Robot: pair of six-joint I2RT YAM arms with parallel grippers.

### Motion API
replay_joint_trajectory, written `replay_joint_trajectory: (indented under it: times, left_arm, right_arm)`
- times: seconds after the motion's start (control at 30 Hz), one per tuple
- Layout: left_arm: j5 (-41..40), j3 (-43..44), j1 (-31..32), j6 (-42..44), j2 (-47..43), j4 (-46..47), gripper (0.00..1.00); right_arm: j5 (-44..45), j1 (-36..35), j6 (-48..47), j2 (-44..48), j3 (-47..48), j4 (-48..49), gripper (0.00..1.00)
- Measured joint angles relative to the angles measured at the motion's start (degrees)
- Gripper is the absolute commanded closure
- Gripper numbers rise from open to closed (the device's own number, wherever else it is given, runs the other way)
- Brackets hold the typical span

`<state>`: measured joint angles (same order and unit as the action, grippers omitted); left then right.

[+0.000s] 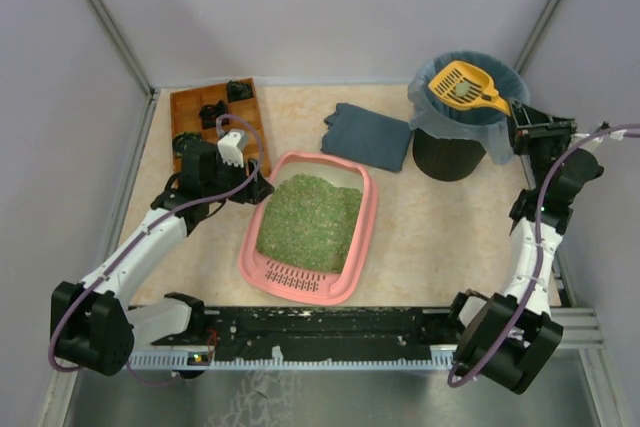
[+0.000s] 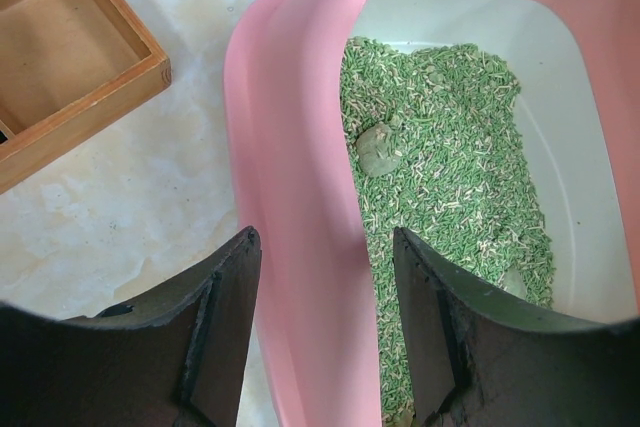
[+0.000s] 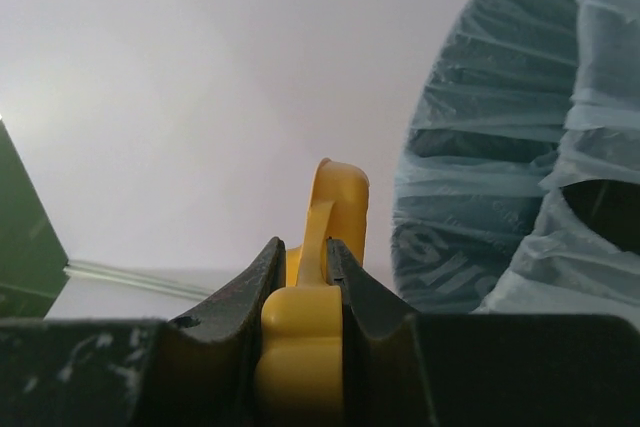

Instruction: Clean the litter box

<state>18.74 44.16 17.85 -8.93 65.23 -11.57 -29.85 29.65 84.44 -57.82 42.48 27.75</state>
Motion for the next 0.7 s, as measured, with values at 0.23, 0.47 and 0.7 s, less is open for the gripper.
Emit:
replay_joint_trajectory:
  times: [0.23, 0.47, 0.7]
  left_arm:
    - [0.00, 0.00, 0.00, 0.00, -0.44, 0.00, 0.39]
    - [0.04, 0.00, 0.00, 0.00, -0.55, 0.00, 0.38]
    - [0.04, 0.00, 0.00, 0.00, -0.63, 0.02, 0.38]
  right_arm:
    - [0.35, 2.03, -9.35, -3.32, 5.79, -6.21, 1.00]
    - [0.74, 2.01, -26.21, -5.88, 13.29, -12.96, 1.00]
    - [0.22, 2.03, -40.48, -8.46, 18.95, -17.44, 1.00]
